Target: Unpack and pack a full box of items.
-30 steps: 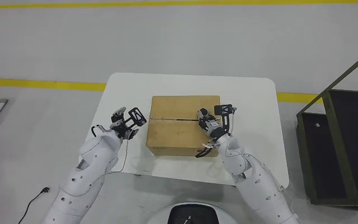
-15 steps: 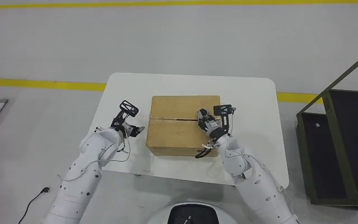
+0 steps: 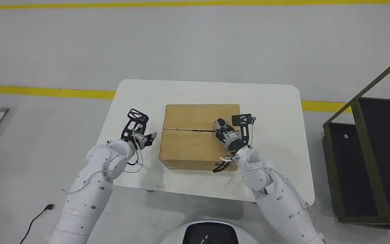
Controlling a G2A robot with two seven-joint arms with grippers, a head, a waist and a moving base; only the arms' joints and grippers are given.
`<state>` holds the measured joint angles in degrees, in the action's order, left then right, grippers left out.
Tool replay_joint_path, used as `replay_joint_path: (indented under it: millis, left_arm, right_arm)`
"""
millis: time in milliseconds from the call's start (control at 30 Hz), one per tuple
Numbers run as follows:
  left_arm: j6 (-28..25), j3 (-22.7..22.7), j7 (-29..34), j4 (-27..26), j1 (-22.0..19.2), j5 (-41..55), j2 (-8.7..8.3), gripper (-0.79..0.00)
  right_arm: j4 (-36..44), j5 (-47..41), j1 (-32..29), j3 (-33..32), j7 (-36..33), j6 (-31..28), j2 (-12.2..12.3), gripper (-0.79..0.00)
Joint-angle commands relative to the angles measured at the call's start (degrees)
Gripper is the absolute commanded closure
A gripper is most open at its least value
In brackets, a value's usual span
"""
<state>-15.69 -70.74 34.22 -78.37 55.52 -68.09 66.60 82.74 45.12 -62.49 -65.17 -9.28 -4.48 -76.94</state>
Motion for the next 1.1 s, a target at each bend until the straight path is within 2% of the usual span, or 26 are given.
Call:
replay_joint_path:
  millis: [0,33,67,100,333,667,733,800,833,900,933,1067]
  left_arm:
    - [0.05,0.27,-0.08,0.1,-0.11,-0.73,0.01,-0.274]
    - [0.16,0.34,-0.3,0.18,-0.09,-0.78,0.03,-0.194]
    - [0.22,0.4,-0.41,0.24,-0.09,-0.8,0.05,-0.148]
    - [0.29,0.44,-0.56,0.26,-0.1,-0.86,0.07,0.0]
    - [1.21,0.39,-2.91,-0.33,-0.13,-2.4,0.09,0.0]
    - [4.01,2.12,-6.51,-5.28,0.58,-21.2,-0.61,0.0]
    - [4.7,2.45,-7.69,-6.38,0.71,-24.47,-0.68,-0.191]
    - [5.23,2.61,-9.04,-7.42,0.9,-26.46,-0.7,-0.289]
    - [5.12,2.77,-9.75,-7.82,0.96,-27.53,-0.72,-0.385]
    - [5.15,2.85,-10.58,-7.92,1.09,-28.35,-0.69,-0.717]
    - [4.99,3.01,-11.02,-8.03,1.08,-28.47,-0.64,-0.785]
    - [5.05,3.32,-11.84,-7.83,0.78,-28.66,-0.4,-0.785]
  right_arm:
    - [-0.1,0.02,0.05,-0.02,-0.04,-0.1,-0.04,0.0]
    - [-0.17,0.01,0.05,-0.01,-0.11,-0.16,-0.06,0.0]
    - [-0.23,-0.05,0.07,-0.03,-0.17,-0.18,-0.08,0.0]
    - [-0.35,0.0,0.1,0.0,-0.33,-0.26,-0.1,0.0]
    - [-1.04,-0.32,0.35,0.1,-1.52,-0.63,-0.24,0.0]
    - [-1.87,-0.13,0.86,0.36,-2.78,-0.89,-0.44,0.0]
    - [-1.98,-0.09,0.9,0.38,-2.96,-0.88,-0.47,0.0]
    - [-2.09,-0.04,0.91,0.44,-3.17,-0.89,-0.51,0.0]
    - [-2.13,-0.06,0.93,0.45,-3.24,-0.93,-0.52,0.0]
    - [-2.23,-0.05,0.97,0.46,-3.44,-0.92,-0.56,0.0]
    - [-2.24,-0.02,0.99,0.47,-3.51,-0.94,-0.57,0.0]
    - [-2.32,-0.08,1.05,0.41,-3.8,-1.08,-0.62,0.0]
